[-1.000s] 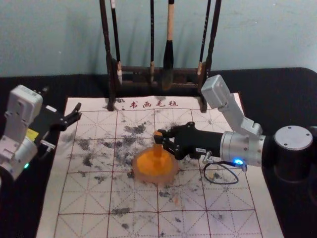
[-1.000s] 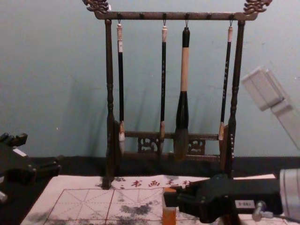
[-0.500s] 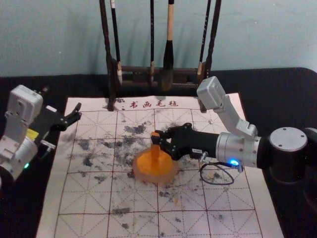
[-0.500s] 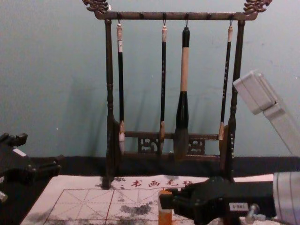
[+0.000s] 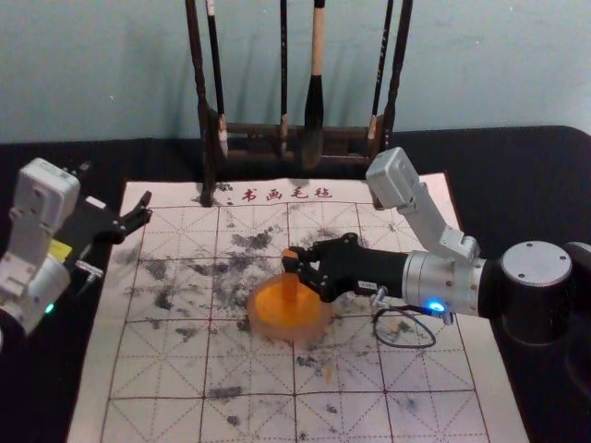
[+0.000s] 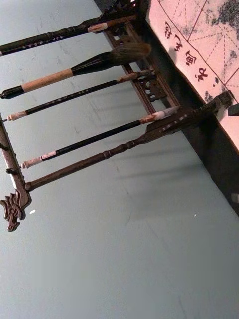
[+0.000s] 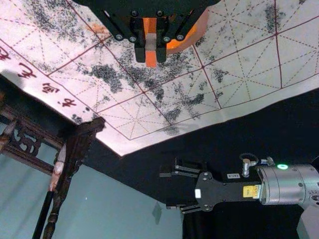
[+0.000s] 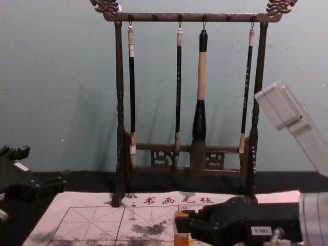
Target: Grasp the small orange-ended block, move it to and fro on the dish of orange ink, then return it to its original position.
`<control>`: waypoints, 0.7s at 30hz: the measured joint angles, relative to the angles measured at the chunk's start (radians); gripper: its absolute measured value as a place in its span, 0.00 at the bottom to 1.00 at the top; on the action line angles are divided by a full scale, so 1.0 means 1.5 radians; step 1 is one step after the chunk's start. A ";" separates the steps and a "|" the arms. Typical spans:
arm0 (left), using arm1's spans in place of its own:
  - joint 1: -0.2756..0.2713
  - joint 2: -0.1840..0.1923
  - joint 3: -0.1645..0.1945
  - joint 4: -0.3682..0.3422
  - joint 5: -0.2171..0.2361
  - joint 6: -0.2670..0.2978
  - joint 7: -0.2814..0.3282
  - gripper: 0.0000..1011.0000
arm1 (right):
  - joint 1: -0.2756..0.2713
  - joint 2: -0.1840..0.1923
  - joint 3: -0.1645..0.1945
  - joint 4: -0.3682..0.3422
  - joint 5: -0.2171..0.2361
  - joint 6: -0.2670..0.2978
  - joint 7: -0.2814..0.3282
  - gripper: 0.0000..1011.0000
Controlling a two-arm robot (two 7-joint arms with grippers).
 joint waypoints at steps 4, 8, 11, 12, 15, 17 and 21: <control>0.000 0.000 0.000 0.000 0.000 0.000 0.000 0.99 | -0.001 -0.001 0.000 0.001 -0.003 -0.004 -0.002 0.12; 0.000 0.000 0.000 0.000 0.000 0.000 0.000 0.99 | -0.002 -0.001 0.001 0.001 -0.006 -0.007 -0.003 0.12; 0.000 0.000 0.000 0.000 0.000 0.000 0.000 0.99 | -0.003 0.000 0.002 0.000 -0.007 -0.008 -0.004 0.12; 0.000 0.000 0.000 0.000 0.000 0.000 0.000 0.99 | -0.003 0.000 0.003 0.000 -0.007 -0.008 -0.004 0.12; 0.000 0.000 0.000 0.000 0.000 0.000 0.000 0.99 | -0.004 0.002 0.004 -0.003 -0.009 -0.009 -0.004 0.12; 0.000 0.000 0.000 0.000 0.000 0.000 0.000 0.99 | -0.005 0.004 0.004 -0.005 -0.010 -0.010 -0.004 0.12; 0.000 0.000 0.000 0.000 0.000 0.000 0.000 0.99 | -0.009 0.009 0.005 -0.009 -0.014 -0.013 -0.003 0.12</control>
